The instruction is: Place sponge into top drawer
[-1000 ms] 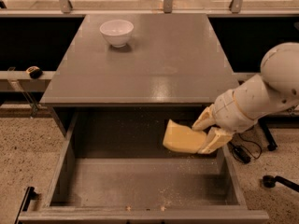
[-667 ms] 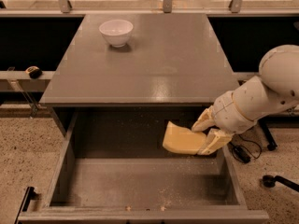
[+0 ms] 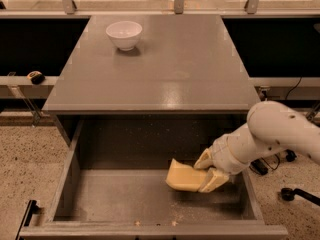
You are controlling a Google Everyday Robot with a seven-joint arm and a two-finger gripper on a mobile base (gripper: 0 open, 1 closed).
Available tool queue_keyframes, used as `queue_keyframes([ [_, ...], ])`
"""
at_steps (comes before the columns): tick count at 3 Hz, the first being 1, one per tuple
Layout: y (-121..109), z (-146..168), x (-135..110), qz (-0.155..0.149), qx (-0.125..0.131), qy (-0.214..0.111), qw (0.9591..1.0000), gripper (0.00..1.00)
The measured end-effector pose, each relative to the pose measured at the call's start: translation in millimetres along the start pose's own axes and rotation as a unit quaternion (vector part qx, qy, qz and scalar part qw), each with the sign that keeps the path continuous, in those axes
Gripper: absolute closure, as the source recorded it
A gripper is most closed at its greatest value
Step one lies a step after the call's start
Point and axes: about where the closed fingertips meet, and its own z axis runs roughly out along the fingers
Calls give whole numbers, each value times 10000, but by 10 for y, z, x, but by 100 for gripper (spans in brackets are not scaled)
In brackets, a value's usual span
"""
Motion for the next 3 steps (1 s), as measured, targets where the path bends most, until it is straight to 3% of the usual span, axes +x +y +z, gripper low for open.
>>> queue_keyframes([
  [1,101,351,72,0,-34,18,10000,81],
  [3,98,365,75,0,-13,19,10000,35],
])
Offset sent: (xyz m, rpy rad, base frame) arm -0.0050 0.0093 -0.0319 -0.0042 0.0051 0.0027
